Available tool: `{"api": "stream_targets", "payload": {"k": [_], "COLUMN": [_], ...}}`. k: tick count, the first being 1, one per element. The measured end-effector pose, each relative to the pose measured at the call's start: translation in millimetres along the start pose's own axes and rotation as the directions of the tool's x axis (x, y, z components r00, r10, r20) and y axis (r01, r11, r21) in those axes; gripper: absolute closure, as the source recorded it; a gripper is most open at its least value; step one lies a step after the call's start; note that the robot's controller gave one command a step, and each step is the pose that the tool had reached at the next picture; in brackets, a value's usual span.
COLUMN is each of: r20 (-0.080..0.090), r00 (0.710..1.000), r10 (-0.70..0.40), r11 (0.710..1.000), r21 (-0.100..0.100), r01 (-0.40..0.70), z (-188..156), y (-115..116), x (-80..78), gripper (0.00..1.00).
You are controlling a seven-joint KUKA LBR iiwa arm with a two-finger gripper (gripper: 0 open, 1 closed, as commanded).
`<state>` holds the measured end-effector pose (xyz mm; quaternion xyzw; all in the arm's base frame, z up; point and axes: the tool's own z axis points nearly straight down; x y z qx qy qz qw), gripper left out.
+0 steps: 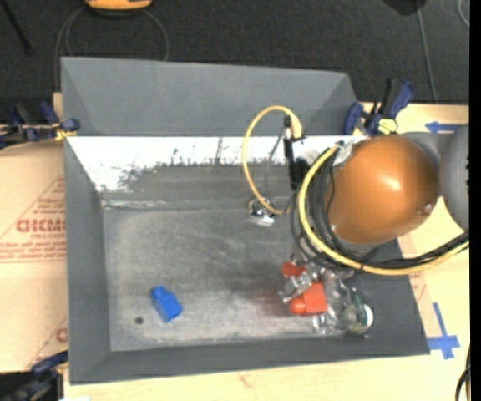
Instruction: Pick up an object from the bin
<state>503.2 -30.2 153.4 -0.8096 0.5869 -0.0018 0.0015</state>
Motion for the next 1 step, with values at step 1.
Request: {"api": "stream_targets", "payload": {"k": [1], "r20": [0.001], "r00": [1.000], "r10": [0.005], "r11": [1.000], "r21": [-0.002], "r01": [-0.005], "z": [-28.3], "y": [-0.8], "x": [0.5], "gripper": [1.00]}}
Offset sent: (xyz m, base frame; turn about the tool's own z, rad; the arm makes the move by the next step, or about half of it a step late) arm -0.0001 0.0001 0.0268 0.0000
